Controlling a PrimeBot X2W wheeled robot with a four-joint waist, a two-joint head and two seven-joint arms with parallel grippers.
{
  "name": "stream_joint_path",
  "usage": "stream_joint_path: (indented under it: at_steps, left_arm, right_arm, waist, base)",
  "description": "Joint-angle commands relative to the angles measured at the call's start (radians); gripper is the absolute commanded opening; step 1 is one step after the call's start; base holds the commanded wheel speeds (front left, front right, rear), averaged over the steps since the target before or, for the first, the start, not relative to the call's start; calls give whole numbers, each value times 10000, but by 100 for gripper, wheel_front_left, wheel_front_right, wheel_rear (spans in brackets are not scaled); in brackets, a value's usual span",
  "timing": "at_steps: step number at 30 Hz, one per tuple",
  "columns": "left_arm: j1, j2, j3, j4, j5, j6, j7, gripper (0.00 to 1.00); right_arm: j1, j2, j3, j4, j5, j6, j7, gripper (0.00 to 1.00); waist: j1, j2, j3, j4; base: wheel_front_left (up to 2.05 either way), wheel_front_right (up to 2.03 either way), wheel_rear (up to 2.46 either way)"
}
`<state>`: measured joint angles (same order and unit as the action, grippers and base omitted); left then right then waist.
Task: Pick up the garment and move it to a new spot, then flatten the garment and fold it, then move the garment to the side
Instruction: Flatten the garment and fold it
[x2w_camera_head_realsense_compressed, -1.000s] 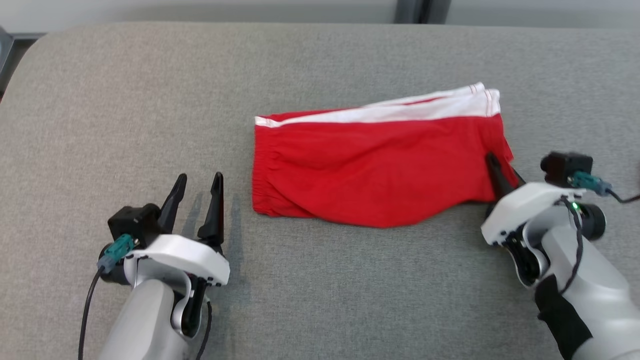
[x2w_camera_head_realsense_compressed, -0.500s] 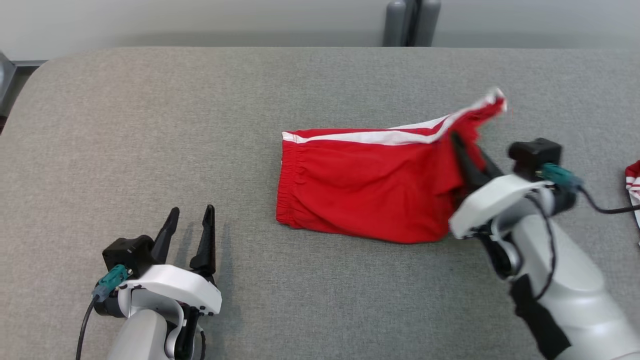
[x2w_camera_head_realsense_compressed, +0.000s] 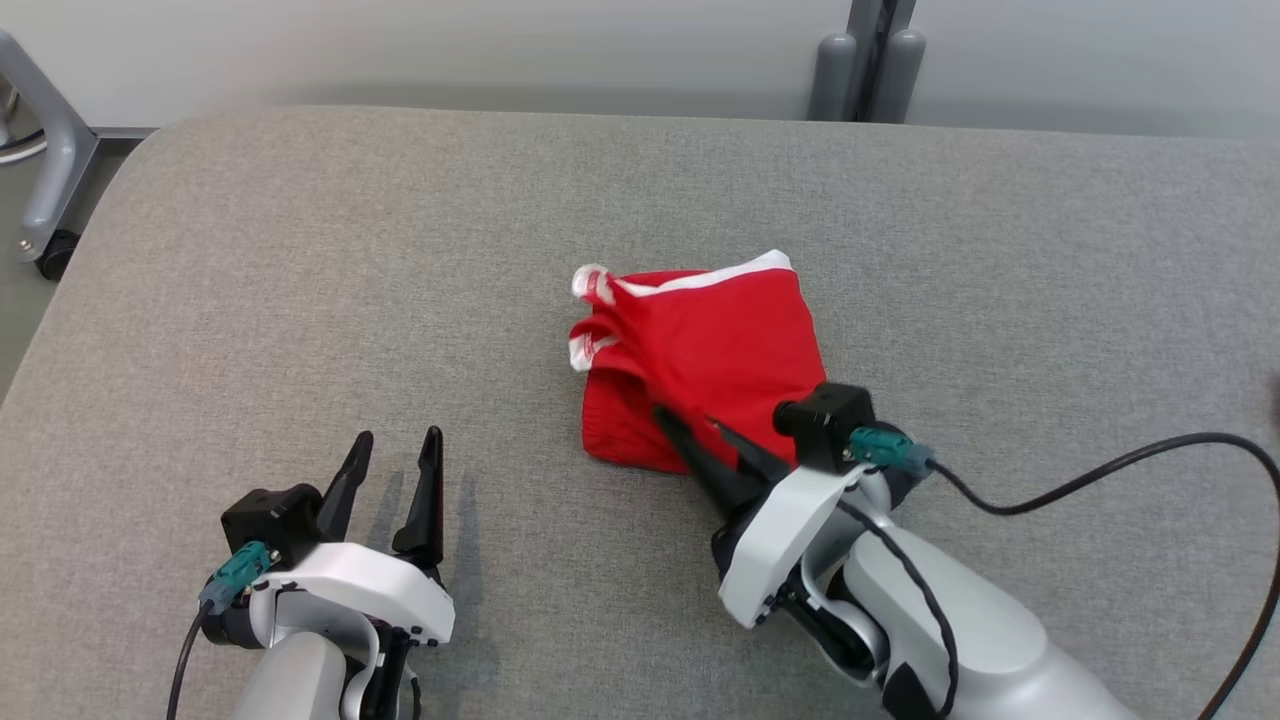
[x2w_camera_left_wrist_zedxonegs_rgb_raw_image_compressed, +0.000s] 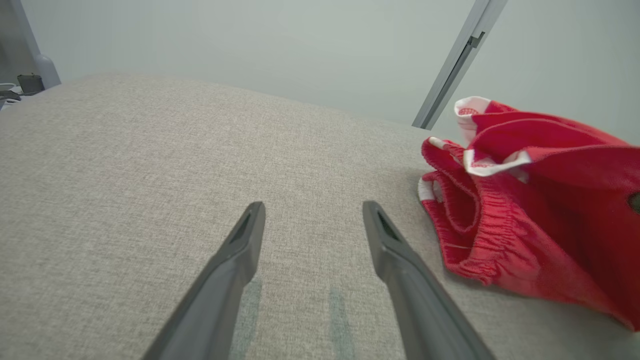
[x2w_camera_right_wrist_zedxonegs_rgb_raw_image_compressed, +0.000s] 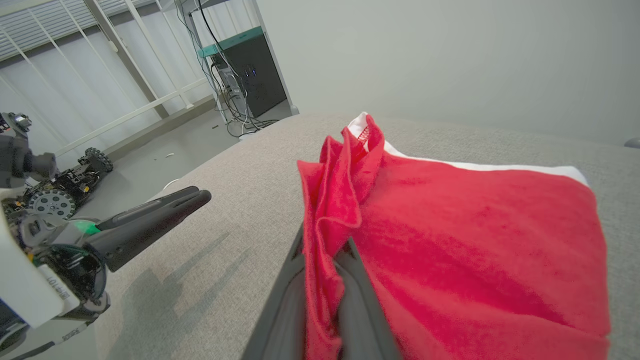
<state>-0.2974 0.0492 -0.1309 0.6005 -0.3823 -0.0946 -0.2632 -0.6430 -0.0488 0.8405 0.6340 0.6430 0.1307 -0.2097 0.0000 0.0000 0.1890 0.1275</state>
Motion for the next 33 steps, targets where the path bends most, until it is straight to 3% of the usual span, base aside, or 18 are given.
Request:
stream_joint_path:
  at_steps: [1,5,8,12,18,25,33]
  left_arm:
    - [-35,37,-38,17,-107,71,-15,100]
    - [-77,37,-29,-26,-77,155,-15,100]
    - [13,36,119,-86,38,181,-15,100]
    - [142,40,477,-202,237,184,-15,100]
    - [300,43,996,-486,642,81,-13,100]
    - [493,40,1404,-603,893,-10,-15,100]
    - [819,45,1679,-773,1157,-62,-15,100]
  right_arm:
    - [42,-53,131,-71,207,0,-110,100]
    - [78,-69,519,-105,728,0,-343,100]
    - [47,-68,175,175,668,0,-514,100]
    - [254,-66,-1377,439,-153,0,-557,100]
    - [1366,-37,-4319,-367,-2701,0,-556,100]
    - [2308,-49,-5648,-966,-3675,0,-558,100]
    - [3150,-49,-6442,-1209,-4111,0,-559,100]
  waist:
    - [0,0,-16,17]
    - [0,0,-42,-91]
    - [0,0,-79,-286]
    - [0,0,-107,-625]
    - [0,0,-120,-1060]
    - [0,0,-200,-1378]
    - [0,0,-447,-1503]
  base:
    - [0,0,0]
    - [0,0,0]
    - [0,0,0]
    - [0,0,0]
    - [0,0,0]
    - [0,0,0]
    - [0,0,0]
